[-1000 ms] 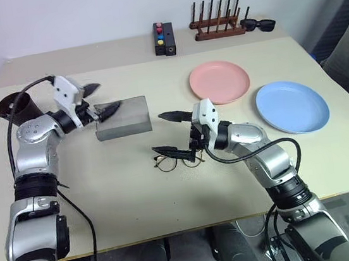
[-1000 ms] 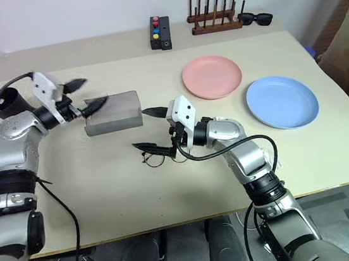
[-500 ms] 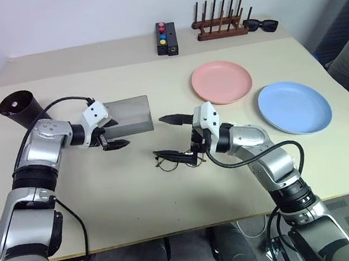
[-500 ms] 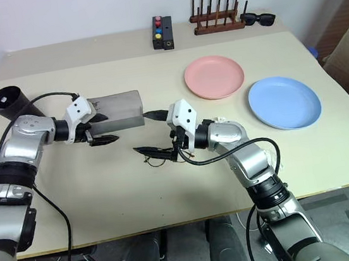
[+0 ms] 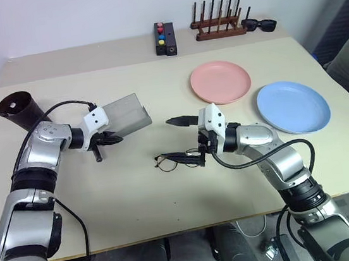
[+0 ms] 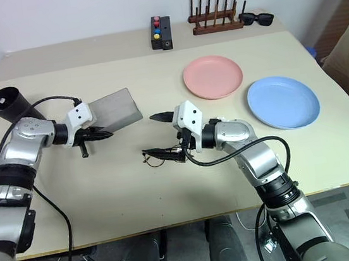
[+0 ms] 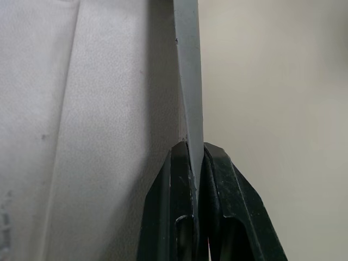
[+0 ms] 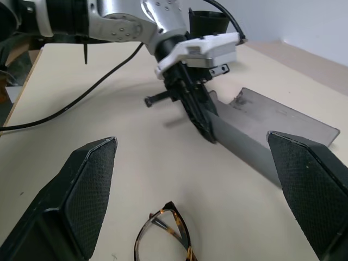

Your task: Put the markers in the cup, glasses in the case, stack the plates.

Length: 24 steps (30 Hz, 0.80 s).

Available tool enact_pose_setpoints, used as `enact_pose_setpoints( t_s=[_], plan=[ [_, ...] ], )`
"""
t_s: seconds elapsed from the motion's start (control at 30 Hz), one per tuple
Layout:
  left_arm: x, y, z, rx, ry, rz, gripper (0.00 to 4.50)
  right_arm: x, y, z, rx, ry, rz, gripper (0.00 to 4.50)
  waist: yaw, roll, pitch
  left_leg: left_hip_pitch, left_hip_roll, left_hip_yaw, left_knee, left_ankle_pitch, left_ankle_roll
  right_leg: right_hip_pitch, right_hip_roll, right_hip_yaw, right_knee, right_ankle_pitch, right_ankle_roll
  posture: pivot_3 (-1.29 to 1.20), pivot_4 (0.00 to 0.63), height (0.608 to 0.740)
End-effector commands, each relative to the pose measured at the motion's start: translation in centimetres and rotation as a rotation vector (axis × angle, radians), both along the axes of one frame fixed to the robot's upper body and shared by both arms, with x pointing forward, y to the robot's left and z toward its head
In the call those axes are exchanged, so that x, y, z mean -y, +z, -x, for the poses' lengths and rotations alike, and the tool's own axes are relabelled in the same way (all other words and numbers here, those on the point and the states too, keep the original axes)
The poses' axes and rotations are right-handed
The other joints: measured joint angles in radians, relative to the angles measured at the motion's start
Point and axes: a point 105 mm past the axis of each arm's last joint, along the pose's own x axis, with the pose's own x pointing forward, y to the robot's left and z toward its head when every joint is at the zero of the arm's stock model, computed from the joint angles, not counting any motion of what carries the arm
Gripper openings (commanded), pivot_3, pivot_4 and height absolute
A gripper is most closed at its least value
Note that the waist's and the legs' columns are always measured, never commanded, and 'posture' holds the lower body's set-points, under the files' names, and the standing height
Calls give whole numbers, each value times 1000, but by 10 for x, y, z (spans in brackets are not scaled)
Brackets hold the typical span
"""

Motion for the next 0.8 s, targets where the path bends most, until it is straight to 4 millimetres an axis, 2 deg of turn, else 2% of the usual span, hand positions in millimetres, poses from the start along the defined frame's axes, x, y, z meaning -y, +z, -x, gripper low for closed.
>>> enact_pose_setpoints(
  t_s=[0.03, 0.13, 0.33, 0.63, 0.73, 0.8],
  plan=[
    [-1, 7, 14, 8, -73, -19, 68, 2, 10, 3, 46, 5, -13, 4500, 0, 0, 0, 0, 0, 0, 0, 0, 0, 0, 0, 0, 0, 0, 0, 0, 150, 739],
    [0, 5, 37, -28, -161, -40, 68, 5, 10, 2, 49, -1, -9, 4500, 0, 0, 0, 0, 0, 0, 0, 0, 1, 0, 0, 1, 0, 0, 0, 0, 150, 739],
    [8, 4, 67, -65, -278, -79, 68, 6, 9, 2, 46, 0, -4, 4500, 5, 0, 0, 0, 0, 0, 0, 0, 1, 0, 0, 0, 0, 0, -1, 0, 150, 739],
    [10, -2, 69, -82, -270, -99, 68, 4, 7, 4, 44, 4, -11, 4500, 3, 0, 0, 0, 0, 0, 0, 0, 1, 0, 0, 0, 0, -1, -2, 0, 150, 739],
    [11, -2, 68, -74, -256, -89, 1092, 6, 7, 4, 46, -4, -8, 4500, 3, 0, 0, 0, 0, 0, 0, 0, 1, 0, 0, 0, 0, -1, -2, 0, 150, 739],
    [11, 0, 66, -61, -244, -76, 2059, 8, 7, 3, 49, -9, -6, 4500, 2, 1, 0, 0, 0, 0, 0, 0, 1, 0, 0, 0, 0, -1, -1, 0, 150, 739]
  ],
)
